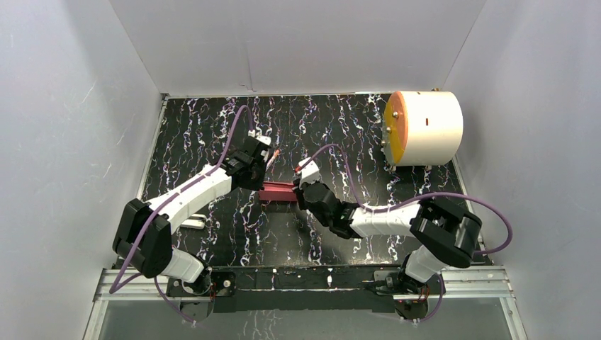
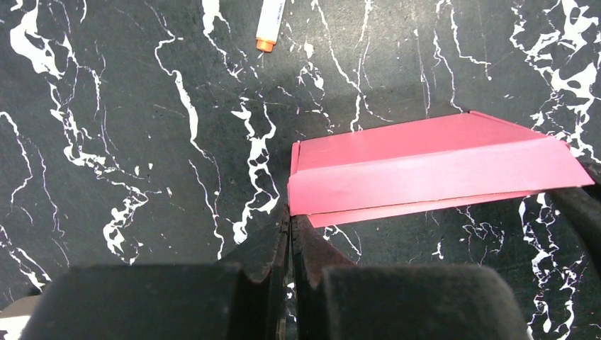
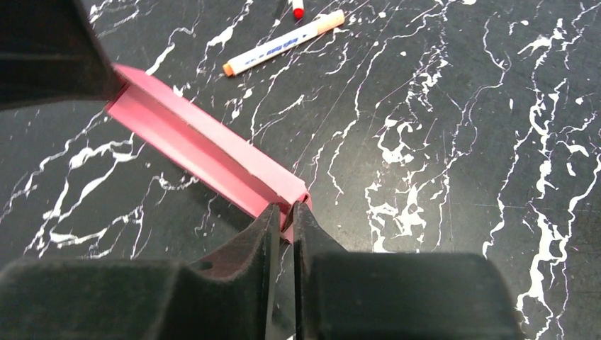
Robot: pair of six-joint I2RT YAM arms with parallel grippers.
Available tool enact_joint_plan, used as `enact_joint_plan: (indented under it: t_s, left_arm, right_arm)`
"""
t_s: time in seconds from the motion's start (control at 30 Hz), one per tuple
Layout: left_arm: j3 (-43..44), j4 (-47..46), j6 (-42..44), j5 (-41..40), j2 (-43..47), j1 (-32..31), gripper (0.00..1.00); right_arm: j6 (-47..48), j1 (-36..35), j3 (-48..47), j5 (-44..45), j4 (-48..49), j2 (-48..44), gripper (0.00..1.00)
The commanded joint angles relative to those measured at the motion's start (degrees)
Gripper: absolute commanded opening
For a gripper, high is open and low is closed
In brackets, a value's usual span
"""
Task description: Fold the paper box
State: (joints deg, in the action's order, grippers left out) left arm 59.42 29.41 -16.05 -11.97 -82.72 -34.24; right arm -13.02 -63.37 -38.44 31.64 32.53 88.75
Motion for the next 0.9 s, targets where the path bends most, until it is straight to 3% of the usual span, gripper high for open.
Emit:
enact_joint_plan:
  t_s: [0.0,0.43,0.57,0.73,0.87]
  left_arm:
    - [-1.4,-2.9,1.9,4.5,1.2,-0.6,0.00]
    - [-2.3,-4.4,4.3,7.5,2.1,-0.9,0.00]
    - [-2.4,-4.6,4.9,7.9,2.2,-1.3,0.00]
    - [-2.3,-4.7,5.1,8.3,2.1,-1.4,0.00]
    - [-2.0,-4.7,5.2,8.5,1.9,-1.5,0.00]
  right_arm:
    - [2.9,-1.1,0.4,-6.0,-4.0,-3.6,0.24]
    - [16.2,4.9,-3.5,-21.4,-13.9,-12.5,0.71]
    - [21.8,8.8,-4.9,-30.5,-16.4,-13.0,0.82]
    - [29.7,12.9,-8.8,-43.3,-20.7,-9.1,0.86]
    - [32.6,13.0,-11.5,-46.9,-21.5,-5.0,0.84]
